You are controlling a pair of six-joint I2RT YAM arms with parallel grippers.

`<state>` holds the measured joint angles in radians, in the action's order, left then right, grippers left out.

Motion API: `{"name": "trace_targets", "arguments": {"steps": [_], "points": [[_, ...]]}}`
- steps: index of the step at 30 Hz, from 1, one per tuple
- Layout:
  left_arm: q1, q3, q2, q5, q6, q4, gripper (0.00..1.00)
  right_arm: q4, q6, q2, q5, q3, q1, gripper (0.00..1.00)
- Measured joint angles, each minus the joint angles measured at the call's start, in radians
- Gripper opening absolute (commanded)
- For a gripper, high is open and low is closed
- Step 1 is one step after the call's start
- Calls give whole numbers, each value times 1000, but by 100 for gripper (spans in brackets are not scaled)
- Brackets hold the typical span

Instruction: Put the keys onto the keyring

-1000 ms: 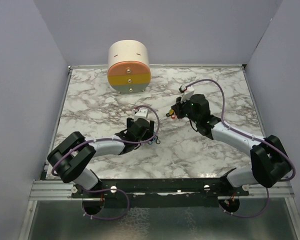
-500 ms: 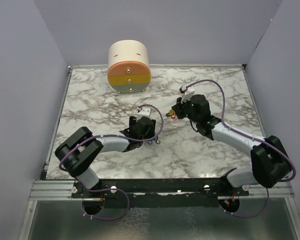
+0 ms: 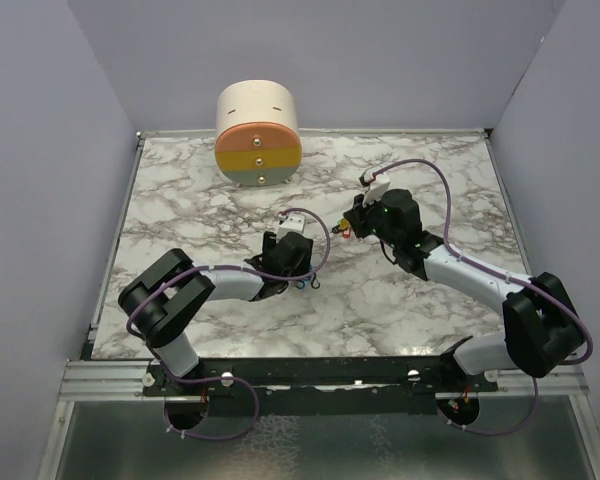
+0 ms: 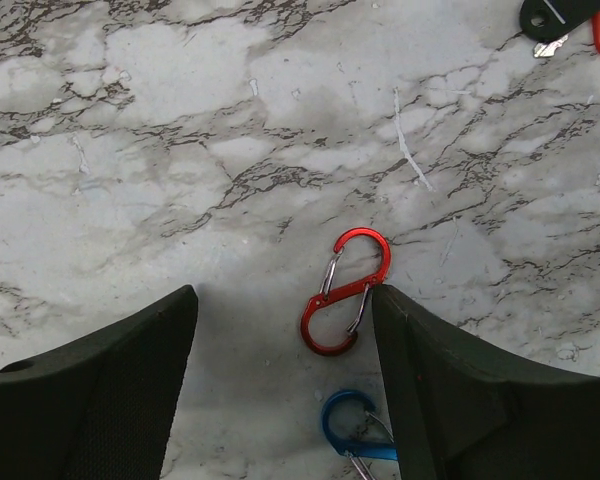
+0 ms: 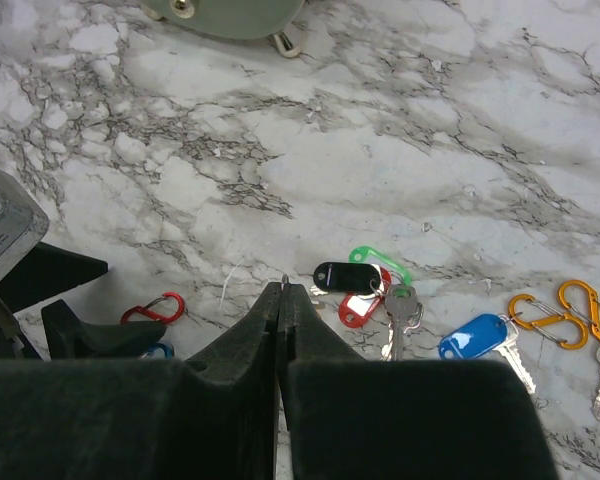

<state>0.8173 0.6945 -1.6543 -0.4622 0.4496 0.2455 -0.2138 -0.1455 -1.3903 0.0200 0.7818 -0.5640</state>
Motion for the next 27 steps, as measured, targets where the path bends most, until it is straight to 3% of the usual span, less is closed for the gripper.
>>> {"name": "trace_targets", "arguments": {"steps": [10, 20, 27], "points": [[0, 18, -22, 17, -12, 16, 55, 0, 0, 0, 0, -4, 0, 1], [0, 18, -22, 35, -12, 19, 51, 0, 0, 0, 0, -4, 0, 1], [1, 18, -23, 53, -15, 24, 30, 0, 0, 0, 0, -4, -4, 1]]}}
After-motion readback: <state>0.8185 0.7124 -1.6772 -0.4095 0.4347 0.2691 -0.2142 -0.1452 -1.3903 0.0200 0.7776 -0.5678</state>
